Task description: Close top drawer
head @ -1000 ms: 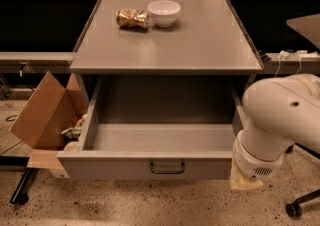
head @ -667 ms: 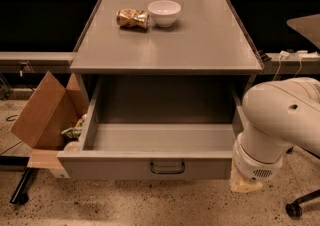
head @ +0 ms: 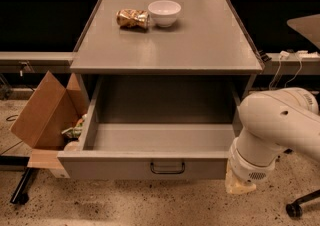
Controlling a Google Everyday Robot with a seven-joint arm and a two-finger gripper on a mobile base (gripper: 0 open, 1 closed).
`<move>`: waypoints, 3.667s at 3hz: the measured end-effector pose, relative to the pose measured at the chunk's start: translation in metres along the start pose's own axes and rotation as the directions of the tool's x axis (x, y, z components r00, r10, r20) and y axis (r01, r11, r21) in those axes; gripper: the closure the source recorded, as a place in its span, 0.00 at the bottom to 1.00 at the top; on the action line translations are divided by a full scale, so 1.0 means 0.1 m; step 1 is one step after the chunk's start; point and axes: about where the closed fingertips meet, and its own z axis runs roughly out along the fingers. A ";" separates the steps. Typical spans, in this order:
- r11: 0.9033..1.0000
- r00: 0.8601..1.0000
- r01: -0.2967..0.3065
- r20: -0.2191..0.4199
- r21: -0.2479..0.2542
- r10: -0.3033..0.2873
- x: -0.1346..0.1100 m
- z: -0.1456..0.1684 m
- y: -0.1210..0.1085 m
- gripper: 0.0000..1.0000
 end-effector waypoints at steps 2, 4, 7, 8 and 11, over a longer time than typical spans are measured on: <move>0.988 0.995 0.072 0.054 0.133 -0.080 0.00 0.53 -0.38 1.00; 0.982 0.994 0.070 0.066 0.175 -0.082 -0.04 0.51 -0.48 0.60; 0.982 0.994 0.070 0.066 0.175 -0.082 -0.04 0.51 -0.48 0.00; 0.982 0.994 0.070 0.066 0.175 -0.082 -0.04 0.51 -0.48 0.00; 0.948 0.972 0.156 0.126 0.279 -0.198 -0.08 0.16 -1.42 0.52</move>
Offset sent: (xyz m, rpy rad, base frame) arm 0.0623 0.0070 -0.0766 0.0994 -0.2905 0.0576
